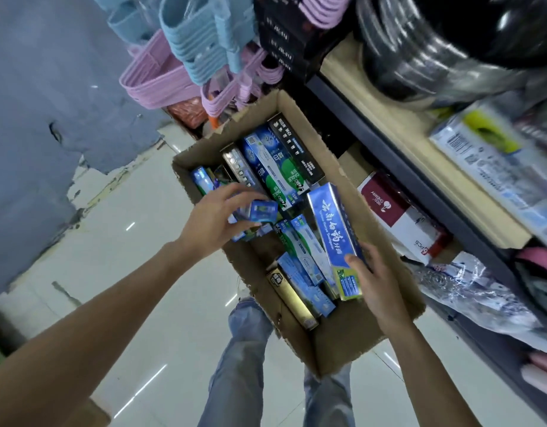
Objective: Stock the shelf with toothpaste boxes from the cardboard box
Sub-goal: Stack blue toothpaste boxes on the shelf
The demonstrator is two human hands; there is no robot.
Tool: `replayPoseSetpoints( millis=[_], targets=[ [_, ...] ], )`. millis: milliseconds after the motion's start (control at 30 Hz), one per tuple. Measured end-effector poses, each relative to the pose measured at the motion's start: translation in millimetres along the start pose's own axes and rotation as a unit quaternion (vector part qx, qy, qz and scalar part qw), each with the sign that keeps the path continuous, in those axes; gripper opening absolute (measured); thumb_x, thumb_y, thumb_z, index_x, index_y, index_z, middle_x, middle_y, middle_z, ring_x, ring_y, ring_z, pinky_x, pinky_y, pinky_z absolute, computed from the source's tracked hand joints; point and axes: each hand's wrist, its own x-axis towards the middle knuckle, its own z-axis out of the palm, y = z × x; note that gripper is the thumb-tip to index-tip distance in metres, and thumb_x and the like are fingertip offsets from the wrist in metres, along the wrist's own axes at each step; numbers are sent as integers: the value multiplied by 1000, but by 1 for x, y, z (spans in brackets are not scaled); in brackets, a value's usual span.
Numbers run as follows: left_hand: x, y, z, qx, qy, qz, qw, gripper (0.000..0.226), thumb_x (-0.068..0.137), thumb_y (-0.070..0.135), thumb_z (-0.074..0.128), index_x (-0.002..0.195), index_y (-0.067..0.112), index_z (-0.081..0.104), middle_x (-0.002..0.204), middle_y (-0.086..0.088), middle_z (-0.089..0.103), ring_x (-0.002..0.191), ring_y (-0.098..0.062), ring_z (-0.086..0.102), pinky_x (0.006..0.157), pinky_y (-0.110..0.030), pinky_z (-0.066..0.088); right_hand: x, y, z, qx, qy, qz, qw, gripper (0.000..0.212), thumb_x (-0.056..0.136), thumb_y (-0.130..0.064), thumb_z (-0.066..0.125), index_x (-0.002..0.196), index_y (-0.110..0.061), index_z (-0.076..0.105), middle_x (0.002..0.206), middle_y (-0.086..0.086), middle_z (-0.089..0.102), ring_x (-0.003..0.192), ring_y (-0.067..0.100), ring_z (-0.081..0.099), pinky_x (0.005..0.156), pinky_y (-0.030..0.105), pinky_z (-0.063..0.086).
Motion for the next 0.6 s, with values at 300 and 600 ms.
replayPoseSetpoints(
  millis=[300, 600],
  targets=[
    [14, 119, -110, -492, 140, -349, 785, 34, 94, 37, 53, 106, 5, 53, 92, -9, 63, 76, -8, 68, 71, -33, 60, -134, -105, -48, 81, 69, -2, 994, 29, 88, -41, 59, 109, -21, 60, 96, -6, 71, 82, 8, 69, 79, 27, 54],
    [48, 237, -175, -563, 72, -282, 774, 9, 96, 28, 53, 90, 34, 51, 64, -2, 40, 66, -18, 50, 71, -36, 60, -230, -144, -125, 163, 155, -64, 972, 20, 84, -39, 60, 101, -28, 64, 95, -8, 71, 81, 8, 69, 80, 29, 51]
  ],
)
